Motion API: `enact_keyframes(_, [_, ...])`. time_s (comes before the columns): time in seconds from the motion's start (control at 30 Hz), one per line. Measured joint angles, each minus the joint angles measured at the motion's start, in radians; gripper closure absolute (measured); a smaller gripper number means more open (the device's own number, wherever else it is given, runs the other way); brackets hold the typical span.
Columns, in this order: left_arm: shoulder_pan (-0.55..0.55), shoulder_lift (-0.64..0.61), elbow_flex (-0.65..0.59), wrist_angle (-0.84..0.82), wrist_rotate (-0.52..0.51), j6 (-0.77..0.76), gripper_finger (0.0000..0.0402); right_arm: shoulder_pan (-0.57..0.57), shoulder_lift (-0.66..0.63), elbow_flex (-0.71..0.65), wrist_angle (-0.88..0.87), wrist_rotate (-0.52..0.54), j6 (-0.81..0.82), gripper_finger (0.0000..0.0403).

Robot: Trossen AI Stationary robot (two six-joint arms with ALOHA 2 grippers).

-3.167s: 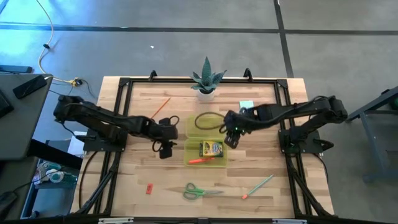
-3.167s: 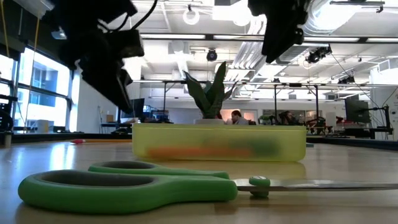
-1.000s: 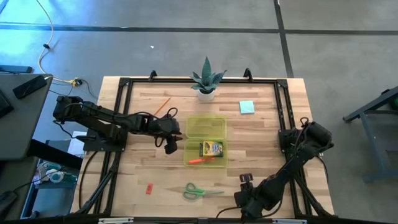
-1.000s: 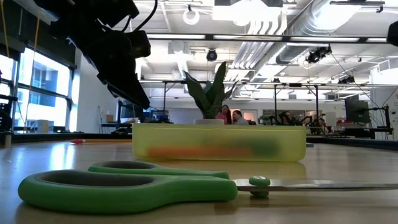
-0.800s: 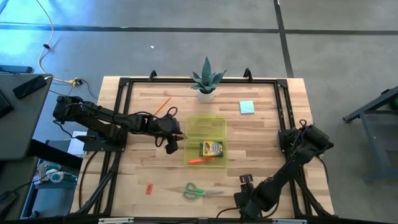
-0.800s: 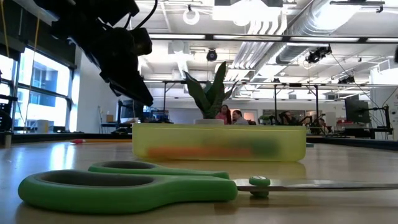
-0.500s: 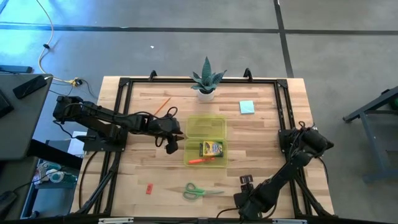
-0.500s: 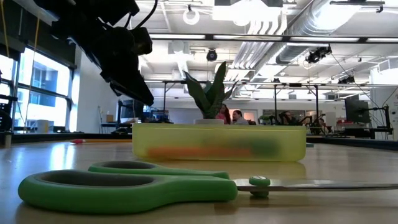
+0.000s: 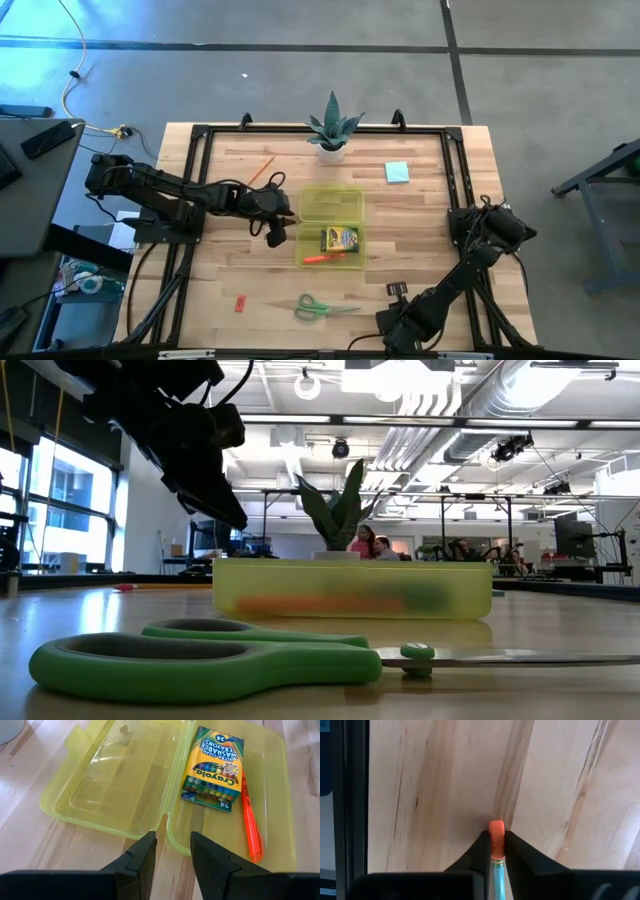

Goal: Pack school essentials
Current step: Put the light blue pencil into the yellow school supply box

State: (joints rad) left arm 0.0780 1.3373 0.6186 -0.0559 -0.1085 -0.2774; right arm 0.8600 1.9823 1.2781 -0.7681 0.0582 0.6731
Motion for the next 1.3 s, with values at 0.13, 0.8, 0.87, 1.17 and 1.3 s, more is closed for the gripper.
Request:
enact_keyframes(0.13, [0.000,0.000,0.000,-0.004,0.000,0.004,0.0291,0.000,0.001,0.000,0.002,0.001,0.011,0.0396])
enact_keyframes(0.8, [0.089,0.000,0.000,-0.329,0.077,0.179,0.0291,-0.148,-0.002,0.263,-0.093,0.370,0.074,0.0387])
enact_keyframes(0.87, [0.095,0.000,0.000,-0.328,0.075,0.177,0.0291,-0.169,-0.002,0.304,-0.100,0.419,0.043,0.0387])
enact_keyframes(1.17, [0.100,0.000,0.000,-0.328,0.073,0.168,0.0291,-0.297,-0.005,0.451,-0.100,0.547,-0.090,0.0387])
enact_keyframes(1.3, [0.100,0.000,0.000,-0.328,0.071,0.128,0.0291,-0.358,-0.005,0.462,-0.085,0.544,-0.163,0.0387])
